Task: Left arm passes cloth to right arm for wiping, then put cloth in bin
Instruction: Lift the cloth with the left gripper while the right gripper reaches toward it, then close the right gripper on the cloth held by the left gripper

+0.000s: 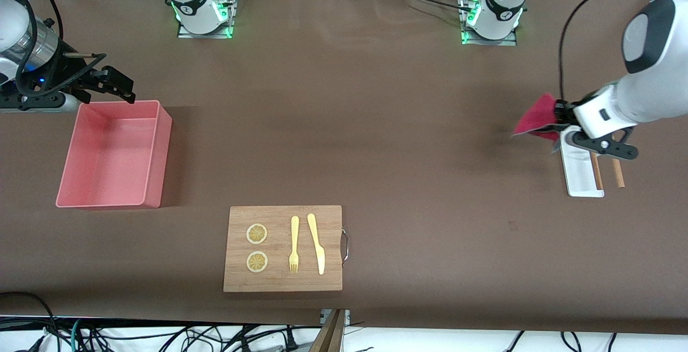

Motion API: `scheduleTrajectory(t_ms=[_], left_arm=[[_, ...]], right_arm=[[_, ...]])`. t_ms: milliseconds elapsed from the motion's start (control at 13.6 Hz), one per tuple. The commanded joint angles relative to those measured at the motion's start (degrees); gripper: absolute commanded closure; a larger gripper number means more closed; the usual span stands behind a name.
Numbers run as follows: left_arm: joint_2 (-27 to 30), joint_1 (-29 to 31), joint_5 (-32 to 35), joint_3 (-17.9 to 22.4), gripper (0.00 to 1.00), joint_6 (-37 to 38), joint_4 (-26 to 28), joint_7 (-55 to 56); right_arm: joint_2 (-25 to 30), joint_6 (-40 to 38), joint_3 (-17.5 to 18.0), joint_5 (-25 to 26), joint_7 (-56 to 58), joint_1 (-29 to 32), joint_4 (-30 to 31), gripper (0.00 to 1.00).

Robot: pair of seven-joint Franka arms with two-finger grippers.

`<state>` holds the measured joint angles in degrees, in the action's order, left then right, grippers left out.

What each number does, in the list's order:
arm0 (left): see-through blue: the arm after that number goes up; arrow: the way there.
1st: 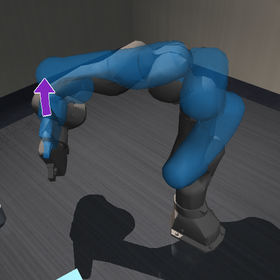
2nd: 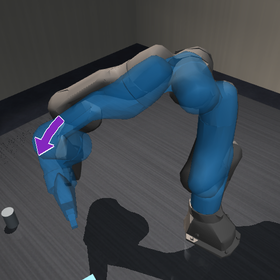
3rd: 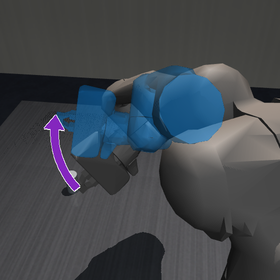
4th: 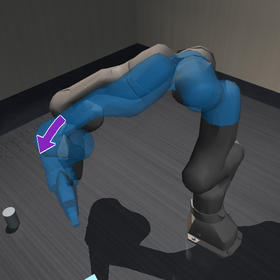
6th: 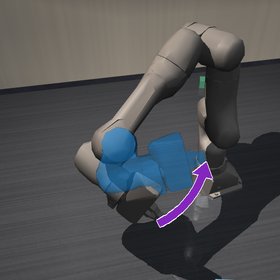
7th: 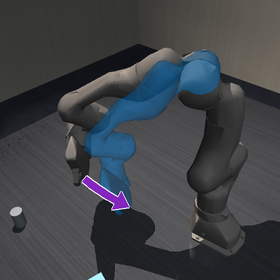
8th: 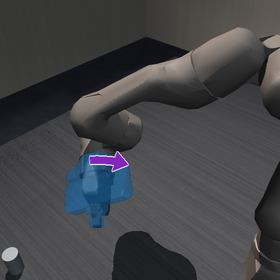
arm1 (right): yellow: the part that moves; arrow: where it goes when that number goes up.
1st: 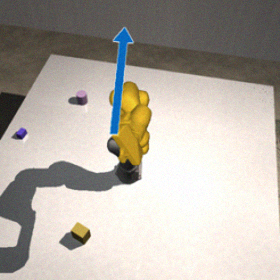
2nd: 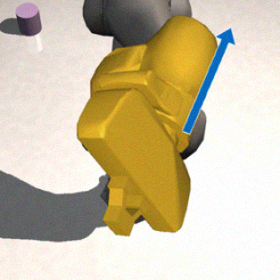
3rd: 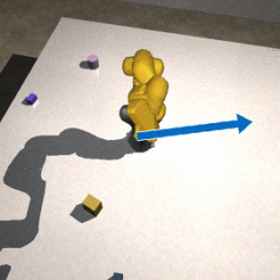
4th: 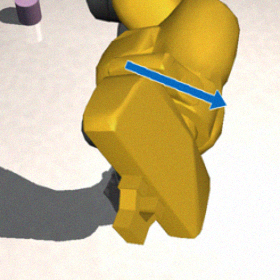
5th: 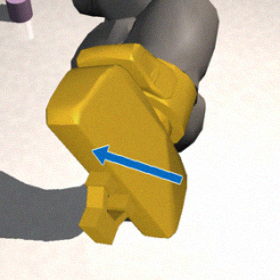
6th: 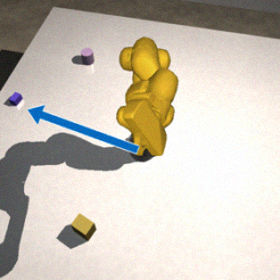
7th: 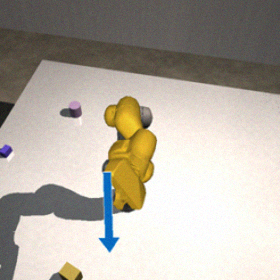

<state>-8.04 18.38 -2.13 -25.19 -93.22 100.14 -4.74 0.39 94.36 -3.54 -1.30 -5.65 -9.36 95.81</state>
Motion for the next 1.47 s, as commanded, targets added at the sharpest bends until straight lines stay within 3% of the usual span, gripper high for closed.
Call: scheduleTrajectory(t_ms=[0,294,514,661,807,954,1174,1394], left_arm=[[-4.4,-1.7,-6.5,-7.0,1.00,0.7,-5.2,14.4],[-11.1,-12.8,-11.5,-8.1,1.00,-7.5,-13.3,28.5],[-13.0,-17.9,-20.3,-8.0,1.00,-12.1,-17.7,31.8],[-13.2,-20.3,-29.2,-8.0,1.00,-15.8,-19.1,31.8],[-13.3,-24.3,-33.6,-8.0,1.00,-24.2,-19.2,32.0],[-14.3,-29.5,-34.1,-7.9,1.00,-34.0,-19.0,32.2],[-16.5,-37.7,-33.9,-7.7,1.00,-46.1,-18.8,34.6],[-16.0,-39.0,-33.4,-7.6,1.00,-48.9,-18.7,36.8]], right_arm=[[-1.4,0.4,0.5,0.7,0.5,-0.4,-0.3,0.00],[-3.6,-0.6,0.8,0.5,1.5,-3.0,-1.0,0.00],[-4.3,-0.5,1.1,-2.5,14.2,-5.5,-1.2,0.00],[-4.4,-0.8,1.3,-9.2,22.0,-6.0,-1.9,0.01],[-5.6,-0.9,1.3,-15.8,32.0,-6.2,-1.9,0.00],[-7.6,-0.8,1.3,-22.2,47.6,-6.4,-2.6,0.00],[-11.0,-0.9,1.2,-33.4,58.5,-6.3,-5.5,0.00],[-12.7,-0.3,1.2,-39.2,64.2,-6.6,-6.6,0.00]])
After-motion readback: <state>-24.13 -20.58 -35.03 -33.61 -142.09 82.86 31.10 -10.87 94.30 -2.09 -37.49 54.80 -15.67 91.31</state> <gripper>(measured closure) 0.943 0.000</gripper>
